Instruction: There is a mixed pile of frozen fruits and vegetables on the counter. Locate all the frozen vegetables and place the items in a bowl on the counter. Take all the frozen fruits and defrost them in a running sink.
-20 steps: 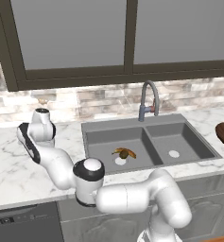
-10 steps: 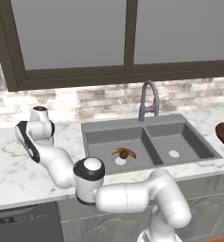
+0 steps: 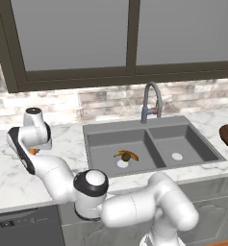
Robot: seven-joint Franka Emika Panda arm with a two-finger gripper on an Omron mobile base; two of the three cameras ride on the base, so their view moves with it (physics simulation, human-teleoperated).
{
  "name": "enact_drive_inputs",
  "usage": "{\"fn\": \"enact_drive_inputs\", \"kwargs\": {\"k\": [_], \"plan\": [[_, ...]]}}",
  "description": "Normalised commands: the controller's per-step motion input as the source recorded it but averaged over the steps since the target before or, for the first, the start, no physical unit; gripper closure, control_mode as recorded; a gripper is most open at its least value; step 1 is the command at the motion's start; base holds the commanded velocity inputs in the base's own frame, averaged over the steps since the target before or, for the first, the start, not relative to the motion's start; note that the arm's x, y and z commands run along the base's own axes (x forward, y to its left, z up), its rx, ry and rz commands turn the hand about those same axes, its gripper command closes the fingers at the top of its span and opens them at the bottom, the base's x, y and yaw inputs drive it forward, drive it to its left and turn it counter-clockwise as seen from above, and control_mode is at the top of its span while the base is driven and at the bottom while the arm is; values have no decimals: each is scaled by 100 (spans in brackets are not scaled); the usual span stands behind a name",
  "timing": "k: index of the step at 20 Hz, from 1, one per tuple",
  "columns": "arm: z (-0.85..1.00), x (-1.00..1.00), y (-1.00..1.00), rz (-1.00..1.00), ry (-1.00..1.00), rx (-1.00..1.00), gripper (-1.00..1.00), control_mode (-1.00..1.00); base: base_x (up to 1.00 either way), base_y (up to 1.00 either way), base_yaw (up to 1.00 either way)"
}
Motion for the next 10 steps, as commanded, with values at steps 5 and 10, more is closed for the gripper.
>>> {"fn": "enact_drive_inputs", "kwargs": {"k": [5, 10], "plan": [[48, -37, -25, 0, -16, 0, 100, -100, 0, 0, 0], [55, -48, -67, 0, -17, 0, 100, -100, 0, 0, 0]]}}
